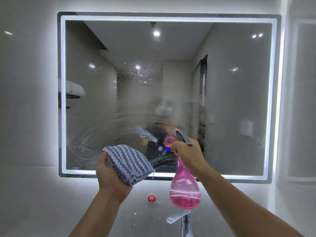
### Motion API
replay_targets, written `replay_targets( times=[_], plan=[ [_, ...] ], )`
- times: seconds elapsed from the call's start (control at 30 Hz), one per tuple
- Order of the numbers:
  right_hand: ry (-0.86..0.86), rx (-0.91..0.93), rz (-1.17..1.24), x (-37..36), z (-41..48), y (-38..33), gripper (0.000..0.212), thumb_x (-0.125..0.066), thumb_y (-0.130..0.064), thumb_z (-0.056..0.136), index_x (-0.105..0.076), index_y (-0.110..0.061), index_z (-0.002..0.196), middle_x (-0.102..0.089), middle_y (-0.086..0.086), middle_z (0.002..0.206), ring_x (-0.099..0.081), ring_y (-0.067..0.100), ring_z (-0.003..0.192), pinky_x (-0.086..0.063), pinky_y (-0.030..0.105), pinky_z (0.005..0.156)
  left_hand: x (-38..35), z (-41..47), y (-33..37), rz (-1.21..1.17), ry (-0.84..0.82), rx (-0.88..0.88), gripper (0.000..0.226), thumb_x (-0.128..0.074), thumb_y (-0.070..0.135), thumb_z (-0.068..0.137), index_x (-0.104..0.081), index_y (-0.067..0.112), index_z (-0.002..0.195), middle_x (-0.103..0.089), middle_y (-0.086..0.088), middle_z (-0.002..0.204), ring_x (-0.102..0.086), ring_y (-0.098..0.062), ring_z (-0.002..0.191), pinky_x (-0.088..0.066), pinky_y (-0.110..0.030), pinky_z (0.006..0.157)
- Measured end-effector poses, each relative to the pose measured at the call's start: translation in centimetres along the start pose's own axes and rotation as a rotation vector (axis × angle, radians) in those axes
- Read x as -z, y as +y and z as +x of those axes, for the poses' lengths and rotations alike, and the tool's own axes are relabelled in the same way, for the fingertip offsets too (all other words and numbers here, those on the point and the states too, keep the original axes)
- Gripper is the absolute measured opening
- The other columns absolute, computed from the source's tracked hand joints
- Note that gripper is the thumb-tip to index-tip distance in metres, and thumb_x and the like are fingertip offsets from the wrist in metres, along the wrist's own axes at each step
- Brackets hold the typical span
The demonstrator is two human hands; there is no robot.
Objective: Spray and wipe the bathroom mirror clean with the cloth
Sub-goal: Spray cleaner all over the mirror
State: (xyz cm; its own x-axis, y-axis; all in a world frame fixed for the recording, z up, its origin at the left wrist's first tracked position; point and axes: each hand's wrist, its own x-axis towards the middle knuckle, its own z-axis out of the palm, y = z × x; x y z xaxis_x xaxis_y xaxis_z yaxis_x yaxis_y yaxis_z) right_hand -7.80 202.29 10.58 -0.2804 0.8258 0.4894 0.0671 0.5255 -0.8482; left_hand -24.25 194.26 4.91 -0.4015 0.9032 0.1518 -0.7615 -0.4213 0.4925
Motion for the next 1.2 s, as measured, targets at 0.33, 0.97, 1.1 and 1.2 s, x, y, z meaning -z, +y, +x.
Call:
replay_targets(
  times=[0.33,0.97,1.1,1.2],
  plan=[
    [-0.073,-0.038,0.023,-2.0,-0.7,-0.2,0.028,-0.046,-0.001,0.073,-0.042,-0.010,0.047,-0.045,0.009,0.058,-0.043,0.023,0.066,-0.036,0.030,0.057,0.4,-0.9,0.9,-0.012,0.062,-0.052,0.066,-0.030,0.060,0.093,-0.038,0.017,0.143,-0.049,-0.017,0.137,-0.049,-0.043,0.119,-0.035,-0.062,0.102],
    [-0.141,-0.001,0.058,-10.5,-0.9,-0.4,0.009,-0.051,-0.002,0.072,-0.057,0.002,0.068,-0.051,0.014,0.067,-0.043,0.022,0.066,-0.034,0.034,0.061,6.4,-1.0,7.9,0.030,0.247,-0.160,0.045,-0.031,0.039,0.099,-0.052,0.009,0.124,-0.057,-0.015,0.125,-0.051,-0.034,0.115,-0.032,-0.050,0.110],
    [-0.071,-0.053,0.078,-14.5,0.1,-1.0,0.008,-0.049,-0.010,0.055,-0.053,-0.004,0.054,-0.049,0.014,0.060,-0.046,0.023,0.064,-0.035,0.038,0.061,8.7,0.4,11.2,0.061,0.248,-0.125,0.043,-0.031,0.039,0.098,-0.050,0.008,0.122,-0.059,-0.017,0.117,-0.053,-0.036,0.110,-0.032,-0.051,0.108],
    [-0.058,-0.081,0.064,-18.4,0.8,-1.9,0.018,-0.048,-0.006,0.061,-0.043,-0.012,0.044,-0.049,0.017,0.065,-0.046,0.024,0.068,-0.034,0.037,0.061,10.9,1.8,15.0,0.100,0.237,-0.120,0.039,-0.033,0.038,0.099,-0.060,0.011,0.104,-0.063,-0.007,0.106,-0.059,-0.026,0.096,-0.041,-0.042,0.099]
  ],
)
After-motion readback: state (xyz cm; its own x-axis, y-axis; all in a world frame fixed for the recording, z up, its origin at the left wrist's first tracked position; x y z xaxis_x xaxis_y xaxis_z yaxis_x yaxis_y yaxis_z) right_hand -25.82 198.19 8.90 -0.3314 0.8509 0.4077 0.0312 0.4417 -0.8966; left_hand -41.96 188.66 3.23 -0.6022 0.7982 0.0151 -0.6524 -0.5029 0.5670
